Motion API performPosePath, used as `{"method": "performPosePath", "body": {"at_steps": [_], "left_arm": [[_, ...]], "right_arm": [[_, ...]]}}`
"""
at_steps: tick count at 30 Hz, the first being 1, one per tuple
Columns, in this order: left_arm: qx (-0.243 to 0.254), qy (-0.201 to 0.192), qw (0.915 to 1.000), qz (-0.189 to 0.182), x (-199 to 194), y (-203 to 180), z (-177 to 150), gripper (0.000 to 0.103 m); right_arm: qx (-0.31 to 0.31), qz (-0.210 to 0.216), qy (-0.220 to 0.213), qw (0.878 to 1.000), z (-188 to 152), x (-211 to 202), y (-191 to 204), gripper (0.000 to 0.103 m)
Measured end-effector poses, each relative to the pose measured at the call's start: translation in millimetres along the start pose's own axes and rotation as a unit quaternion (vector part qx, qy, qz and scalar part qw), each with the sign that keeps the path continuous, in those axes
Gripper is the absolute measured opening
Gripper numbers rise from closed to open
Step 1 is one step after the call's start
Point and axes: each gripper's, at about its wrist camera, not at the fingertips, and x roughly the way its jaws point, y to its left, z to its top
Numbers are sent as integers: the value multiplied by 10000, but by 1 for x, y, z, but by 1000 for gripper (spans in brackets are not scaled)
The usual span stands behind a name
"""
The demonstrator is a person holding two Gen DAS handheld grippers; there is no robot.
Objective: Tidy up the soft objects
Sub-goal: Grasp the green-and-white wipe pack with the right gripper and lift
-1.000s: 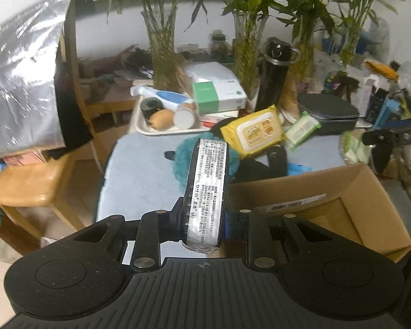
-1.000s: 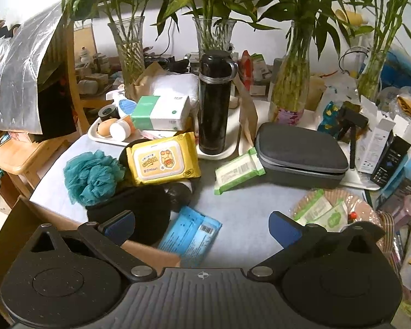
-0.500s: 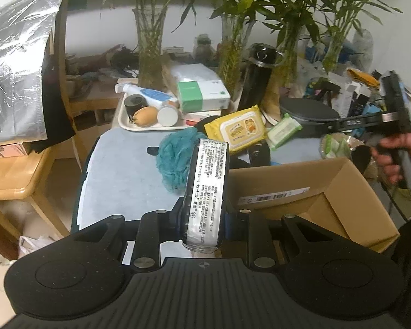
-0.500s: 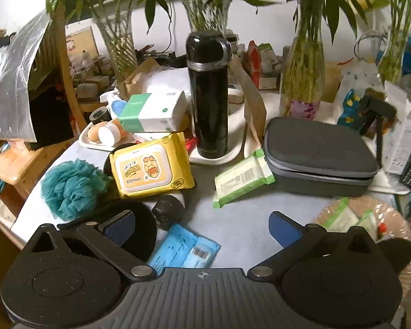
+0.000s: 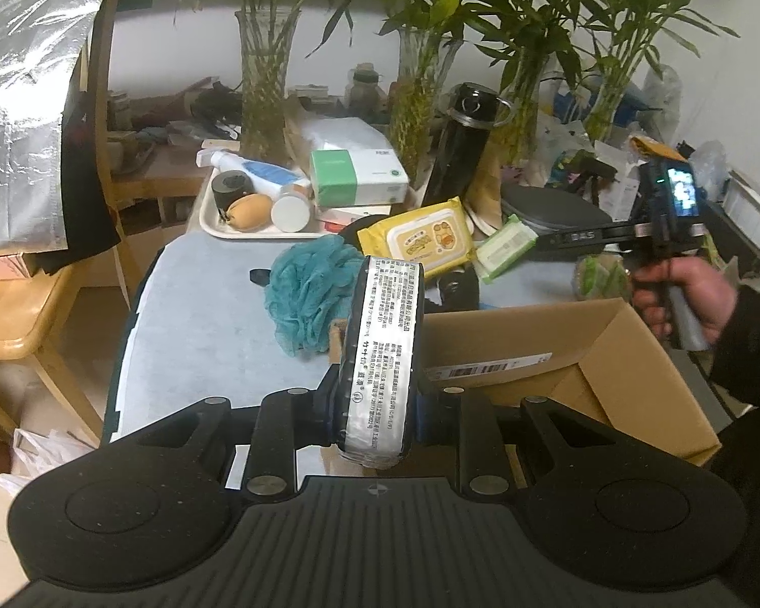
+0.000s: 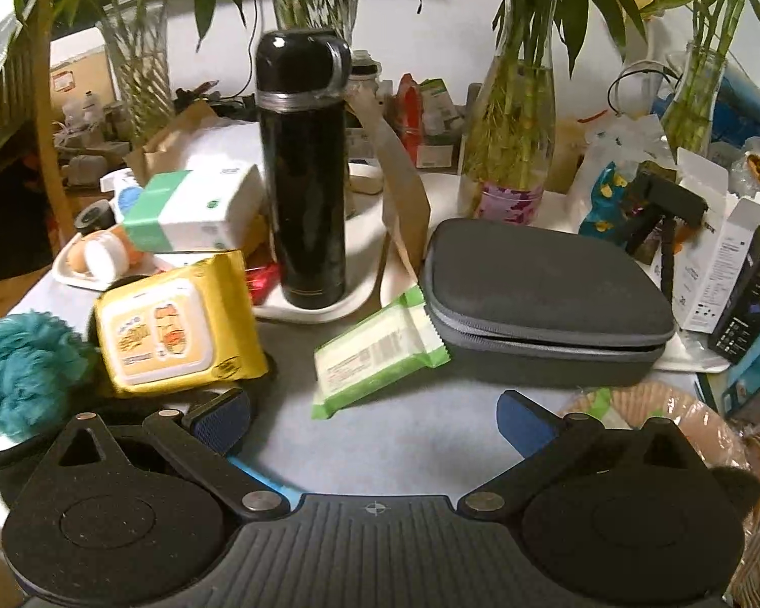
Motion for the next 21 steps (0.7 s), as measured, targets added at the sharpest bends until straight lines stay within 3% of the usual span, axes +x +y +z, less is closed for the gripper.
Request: {"method": "performPosePath", "body": {"at_steps": [3, 8, 15, 19, 21], "left_arm": [[4, 0, 10000, -40, 0, -1, 0, 26], [-30, -10, 10000, -2, 1, 2, 2, 26], [-58, -9, 10000, -16, 3, 4, 3, 26], [-64, 10, 10000, -22, 6, 4, 4, 26], [-64, 39, 10000, 2, 7, 4, 5, 26]], "right_arm": [[178, 17, 22, 9998, -3, 26, -8, 102], [617, 152, 117, 9979, -10, 67, -25, 92], [1232, 611, 188, 9903, -20, 108, -32, 71], [1595, 866, 50, 9834, -17, 119, -37, 68], [1692, 1004, -77, 9804, -15, 119, -39, 53]]}}
